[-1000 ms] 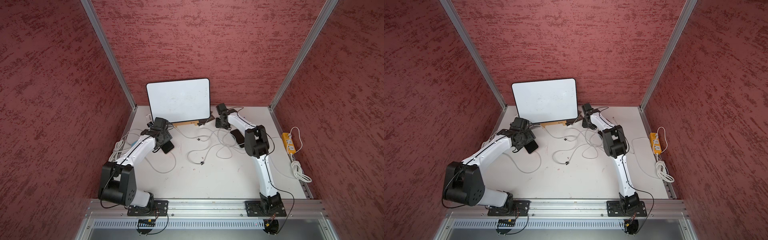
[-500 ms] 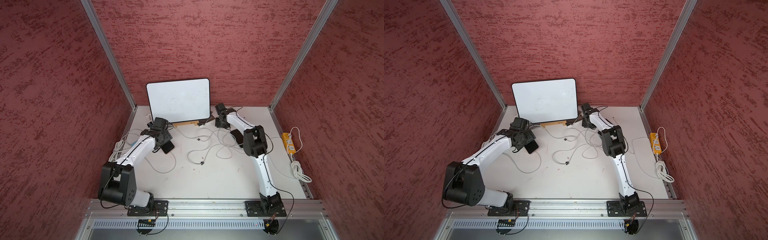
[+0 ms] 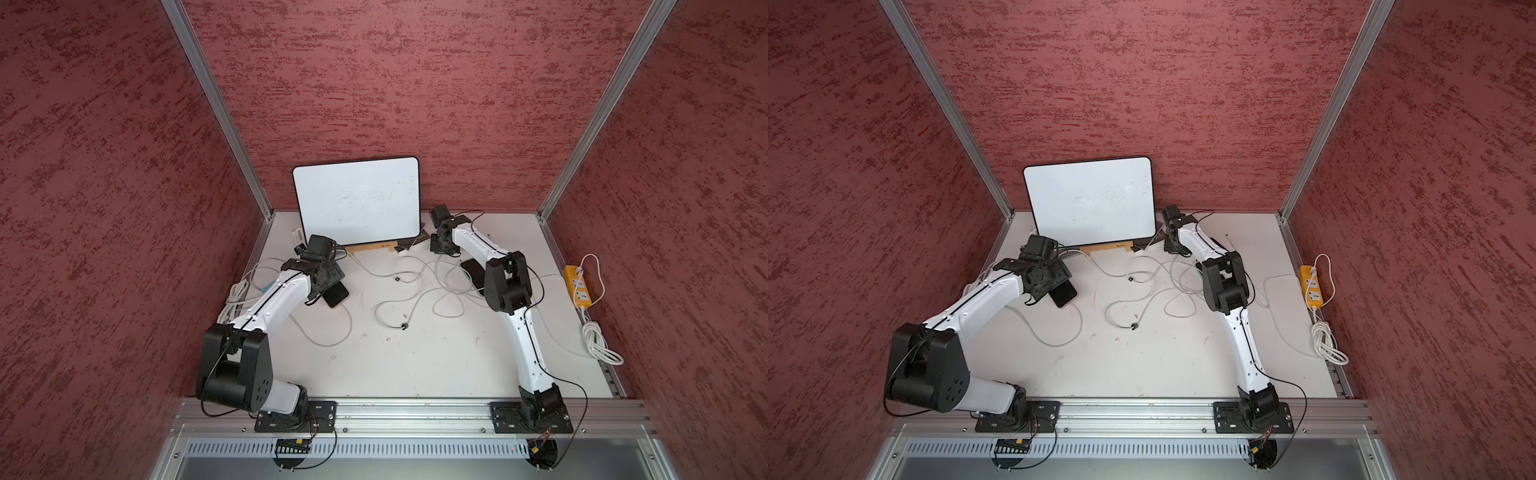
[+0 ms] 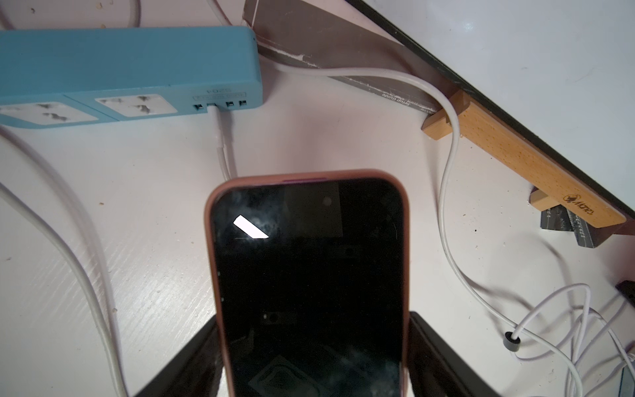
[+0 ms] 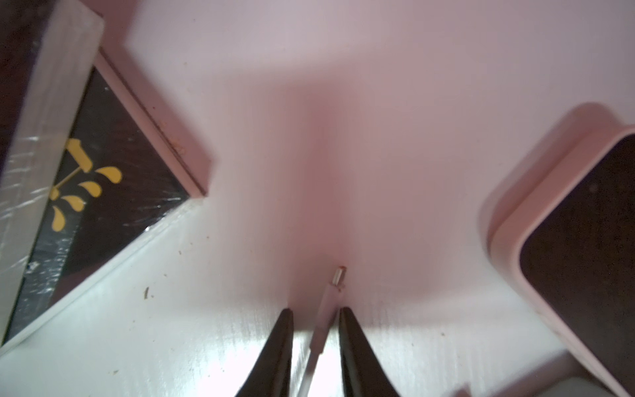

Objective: Plug the charging cable into the phone
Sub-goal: Pick up the charging cable from the center of the board.

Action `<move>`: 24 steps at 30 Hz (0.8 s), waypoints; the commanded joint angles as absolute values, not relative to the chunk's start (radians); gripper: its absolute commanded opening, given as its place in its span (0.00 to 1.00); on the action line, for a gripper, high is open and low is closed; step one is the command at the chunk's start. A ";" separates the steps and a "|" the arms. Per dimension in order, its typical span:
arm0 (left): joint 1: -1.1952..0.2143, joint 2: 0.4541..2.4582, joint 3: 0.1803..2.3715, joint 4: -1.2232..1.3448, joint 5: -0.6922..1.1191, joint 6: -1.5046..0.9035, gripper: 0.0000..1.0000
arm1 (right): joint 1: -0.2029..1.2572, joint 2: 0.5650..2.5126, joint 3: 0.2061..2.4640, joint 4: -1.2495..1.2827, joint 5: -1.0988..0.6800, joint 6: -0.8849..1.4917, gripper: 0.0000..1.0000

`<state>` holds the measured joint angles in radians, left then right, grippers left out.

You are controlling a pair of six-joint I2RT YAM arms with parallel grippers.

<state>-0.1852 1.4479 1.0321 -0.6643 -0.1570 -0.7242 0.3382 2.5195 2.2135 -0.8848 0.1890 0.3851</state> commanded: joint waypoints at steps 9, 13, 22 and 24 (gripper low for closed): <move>-0.181 1.434 1.037 -0.637 -0.149 -0.713 0.00 | 0.319 2.574 2.235 -0.916 0.192 0.370 0.18; -0.179 1.437 1.038 -0.637 -0.145 -0.713 0.00 | 0.319 2.571 2.246 -0.915 0.171 0.360 0.10; -0.179 1.421 1.057 -0.645 -0.108 -0.728 0.00 | 0.315 2.269 1.997 -0.647 -0.240 0.308 0.00; -0.180 1.412 1.069 -0.651 -0.098 -0.734 0.00 | 0.316 2.128 1.839 -0.490 -0.368 0.338 0.00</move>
